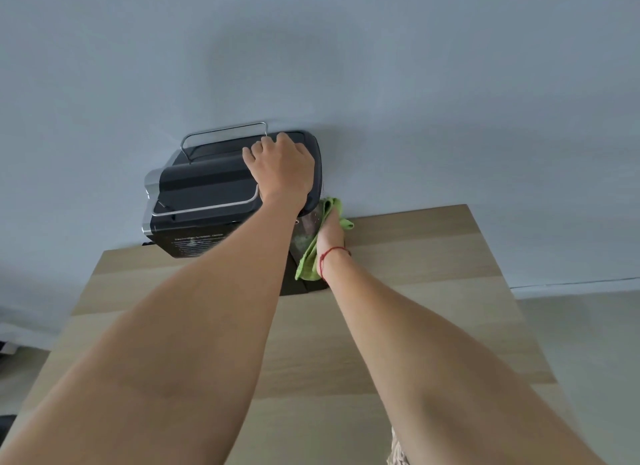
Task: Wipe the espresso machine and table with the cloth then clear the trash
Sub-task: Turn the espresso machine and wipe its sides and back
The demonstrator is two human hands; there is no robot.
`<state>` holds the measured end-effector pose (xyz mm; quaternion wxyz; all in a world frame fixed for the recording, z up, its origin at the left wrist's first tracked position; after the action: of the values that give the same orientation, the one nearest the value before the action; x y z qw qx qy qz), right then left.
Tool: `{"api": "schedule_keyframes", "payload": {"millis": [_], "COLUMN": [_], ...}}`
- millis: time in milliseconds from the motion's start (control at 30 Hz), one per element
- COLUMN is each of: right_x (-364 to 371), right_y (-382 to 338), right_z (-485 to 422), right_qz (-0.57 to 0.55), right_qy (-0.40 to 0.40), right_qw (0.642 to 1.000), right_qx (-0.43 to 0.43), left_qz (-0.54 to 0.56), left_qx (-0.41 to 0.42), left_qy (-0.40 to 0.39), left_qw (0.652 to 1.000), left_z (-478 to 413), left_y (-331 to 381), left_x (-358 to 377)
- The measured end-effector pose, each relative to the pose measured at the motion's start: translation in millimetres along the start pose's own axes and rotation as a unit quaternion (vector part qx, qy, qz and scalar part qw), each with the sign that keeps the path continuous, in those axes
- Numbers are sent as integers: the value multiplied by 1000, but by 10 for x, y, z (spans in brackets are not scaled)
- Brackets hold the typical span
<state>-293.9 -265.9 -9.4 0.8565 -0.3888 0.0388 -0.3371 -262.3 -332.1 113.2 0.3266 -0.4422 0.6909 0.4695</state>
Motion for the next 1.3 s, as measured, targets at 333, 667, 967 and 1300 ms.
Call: {"api": "schedule_keyframes", "payload": {"millis": [333, 667, 967, 1300], "right_x": [24, 94, 50, -28], "right_y": [-509, 156, -651, -237], "right_z": [312, 68, 253, -392], "right_qz": [-32, -118, -43, 77], "right_qy": [-14, 103, -20, -41], "right_qw": [994, 988, 994, 996], "right_qx": [-100, 1, -94, -34], "left_qz": [0, -3, 4, -6], "left_qx": [11, 7, 6, -11], "left_qy": [10, -1, -1, -7], "left_qw": [1000, 1000, 1000, 1000], "left_z": [29, 14, 46, 22], "left_y": [6, 4, 14, 24], "left_x": [-1, -7, -13, -17]}}
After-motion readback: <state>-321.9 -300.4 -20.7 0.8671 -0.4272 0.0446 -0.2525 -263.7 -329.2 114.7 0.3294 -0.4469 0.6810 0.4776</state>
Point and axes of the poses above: each hand's wrist, its own z-axis away from the middle knuckle, its own x-axis out of the palm, y = z × x, the point moved 3 cm from there along -z, towards the middle knuckle, and after that the axes turned 7 degrees about z, right-handed, at the moved point
